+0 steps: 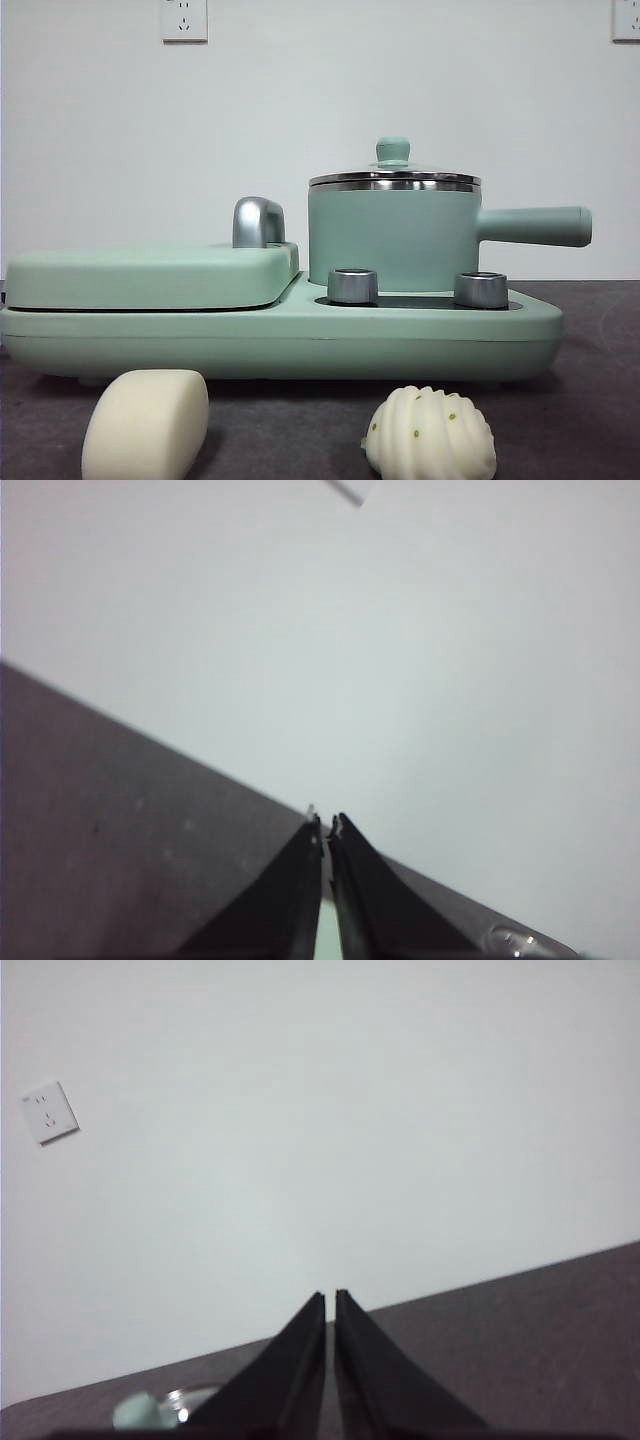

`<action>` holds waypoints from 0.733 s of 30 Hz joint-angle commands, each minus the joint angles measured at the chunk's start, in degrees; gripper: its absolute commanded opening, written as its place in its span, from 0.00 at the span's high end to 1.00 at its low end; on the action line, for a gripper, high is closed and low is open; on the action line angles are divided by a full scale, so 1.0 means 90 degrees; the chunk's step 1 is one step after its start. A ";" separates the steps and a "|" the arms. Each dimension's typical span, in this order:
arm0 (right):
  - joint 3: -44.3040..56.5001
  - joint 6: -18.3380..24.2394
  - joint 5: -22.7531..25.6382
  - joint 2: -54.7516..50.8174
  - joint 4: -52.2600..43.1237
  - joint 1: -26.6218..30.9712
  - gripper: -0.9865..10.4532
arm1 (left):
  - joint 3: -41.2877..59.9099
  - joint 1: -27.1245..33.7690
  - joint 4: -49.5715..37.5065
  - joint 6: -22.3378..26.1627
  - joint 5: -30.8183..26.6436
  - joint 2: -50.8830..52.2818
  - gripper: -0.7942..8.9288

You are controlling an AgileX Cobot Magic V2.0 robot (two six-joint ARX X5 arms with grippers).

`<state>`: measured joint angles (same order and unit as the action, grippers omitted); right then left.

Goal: Put the buns in a small steamer

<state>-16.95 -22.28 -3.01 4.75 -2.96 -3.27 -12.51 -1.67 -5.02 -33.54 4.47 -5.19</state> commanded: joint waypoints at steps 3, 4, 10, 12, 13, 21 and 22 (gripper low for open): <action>-0.1008 0.0318 -0.0070 0.0651 0.0197 0.0002 0.90 | -0.1059 -0.0007 0.0425 0.0656 0.0005 -0.0580 0.90; -0.1217 0.0391 -0.0138 0.0797 0.0197 0.0002 0.90 | -0.1294 -0.0007 0.0542 0.0736 0.0005 -0.0721 0.90; -0.2348 0.0777 -0.0678 0.1688 0.0406 0.0002 0.90 | -0.2572 -0.0007 0.0991 0.1020 0.0134 -0.1566 0.90; -0.2688 0.0901 -0.0814 0.1999 0.0636 0.0002 0.90 | -0.2963 -0.0007 0.1173 0.1158 0.0311 -0.1880 0.90; -0.2861 0.0974 -0.0911 0.2169 0.0763 0.0002 0.90 | -0.3167 -0.0007 0.1287 0.1239 0.0406 -0.2059 0.90; -0.3594 0.1651 -0.2125 0.3249 0.1348 0.0002 0.90 | -0.4362 -0.0029 0.2198 0.1970 0.1564 -0.3439 0.90; -0.3623 0.1751 -0.2317 0.3349 0.1409 0.0000 0.90 | -0.4469 -0.0041 0.2300 0.2120 0.1756 -0.3592 0.90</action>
<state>-48.66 -8.84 -22.87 34.35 9.69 -3.25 -51.44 -1.89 15.62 -17.78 19.29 -36.75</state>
